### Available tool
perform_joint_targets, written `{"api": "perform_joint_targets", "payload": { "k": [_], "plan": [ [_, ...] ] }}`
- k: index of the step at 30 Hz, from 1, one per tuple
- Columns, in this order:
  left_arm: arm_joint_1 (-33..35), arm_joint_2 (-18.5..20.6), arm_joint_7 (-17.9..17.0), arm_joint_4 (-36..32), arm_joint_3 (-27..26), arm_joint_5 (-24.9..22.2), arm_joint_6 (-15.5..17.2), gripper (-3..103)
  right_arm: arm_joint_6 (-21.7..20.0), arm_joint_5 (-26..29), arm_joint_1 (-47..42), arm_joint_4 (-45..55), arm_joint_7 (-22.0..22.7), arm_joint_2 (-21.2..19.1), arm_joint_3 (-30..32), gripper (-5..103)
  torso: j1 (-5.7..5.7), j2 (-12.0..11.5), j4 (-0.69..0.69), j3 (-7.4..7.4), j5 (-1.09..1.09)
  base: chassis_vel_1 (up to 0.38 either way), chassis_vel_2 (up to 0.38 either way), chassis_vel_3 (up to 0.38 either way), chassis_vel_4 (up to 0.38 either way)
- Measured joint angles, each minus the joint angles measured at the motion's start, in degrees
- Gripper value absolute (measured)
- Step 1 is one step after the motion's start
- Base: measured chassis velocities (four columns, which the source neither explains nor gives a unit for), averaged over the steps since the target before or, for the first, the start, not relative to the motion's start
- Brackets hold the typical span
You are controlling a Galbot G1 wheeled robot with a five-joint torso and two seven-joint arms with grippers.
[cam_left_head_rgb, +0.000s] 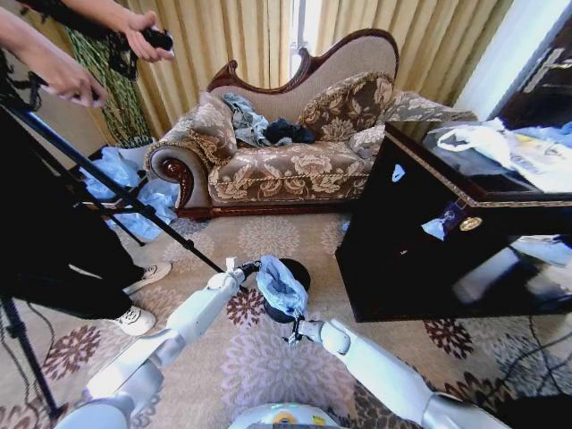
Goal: Place a garbage bag over the trash bin.
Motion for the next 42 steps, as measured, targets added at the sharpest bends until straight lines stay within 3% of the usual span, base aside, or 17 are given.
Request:
{"api": "perform_joint_targets", "payload": {
  "k": [4, 8, 11, 13, 15, 22, 23, 26, 32, 37, 42],
  "plan": [
    [-1.02, -0.51, 0.73, 0.95, -0.11, -0.01, -0.13, 16, 0.48, -1.01, 0.65, -0.48, 0.08, -0.06, 0.30, 100, 0.00, 0.00, 0.00, 0.00, 0.00, 0.000, 0.000, 0.000, 0.000],
    [-1.27, -0.83, 0.56, 0.34, -0.78, -2.07, 0.79, 25, 0.72, -1.60, 0.98, -0.43, 0.10, -0.23, 0.65, 100, 0.01, 0.00, 0.00, 0.00, 0.00, 0.000, 0.000, 0.000, 0.000],
    [-0.71, -0.84, -0.83, -1.35, -1.14, -6.69, 3.47, 41, 0.73, -1.67, 0.30, 1.49, 0.12, -1.40, 1.69, 100, 0.01, 0.00, 0.00, 0.00, 0.00, 0.000, 0.000, 0.000, 0.000],
    [-0.50, -0.98, -1.50, -1.49, -1.47, -8.28, 4.24, 41, 0.72, -1.71, 0.03, 2.01, 0.11, -1.74, 1.86, 100, 0.01, 0.00, 0.00, 0.00, -0.01, 0.000, 0.000, 0.000, 0.000],
    [-0.14, -1.52, -3.23, -1.60, -2.82, -11.86, 6.63, 51, 0.72, -1.74, -0.72, 3.74, 0.10, -2.67, 2.68, 100, 0.01, 0.00, 0.00, 0.00, 0.00, 0.000, 0.000, 0.000, 0.000],
    [1.63, 0.10, -5.57, -4.76, -4.39, -15.53, 9.79, 78, 0.64, -1.01, -2.50, 7.07, -0.48, -4.44, 3.51, 100, 0.01, 0.00, 0.00, -0.01, 0.02, 0.000, 0.000, 0.000, 0.000],
    [1.63, 0.10, -5.57, -4.76, -4.39, -15.53, 9.79, 78, 0.64, -1.01, -2.50, 7.07, -0.48, -4.44, 3.51, 100, 0.01, 0.00, 0.00, -0.01, 0.02, 0.000, 0.000, 0.000, 0.000],
    [3.10, 1.39, -5.92, -7.12, -4.44, -16.09, 10.31, 94, 0.74, -0.51, -3.92, 9.03, -0.66, -5.21, 4.24, 100, 0.01, 0.00, 0.00, -0.01, 0.00, 0.000, 0.000, 0.000, 0.000],
    [5.54, 3.71, -6.53, -11.05, -5.32, -17.05, 10.87, 101, 0.76, 1.52, -5.74, 14.01, -0.62, -7.30, 5.21, 100, 0.01, 0.00, 0.00, 0.00, 0.02, 0.000, 0.000, 0.000, 0.000],
    [7.60, 6.51, -6.91, -15.24, -5.94, -17.42, 11.28, 98, 0.09, 3.78, -6.13, 18.66, -0.60, -9.47, 6.10, 100, 0.00, 0.00, 0.00, -0.01, -0.01, 0.000, 0.000, 0.000, 0.000],
    [9.83, 9.06, -7.18, -18.96, -6.58, -14.37, 11.37, 97, -0.58, 5.82, -6.03, 22.95, -0.62, -11.18, 7.17, 100, 0.01, 0.00, -0.01, -0.01, -0.01, 0.000, 0.000, 0.000, 0.000]
  ]
}}
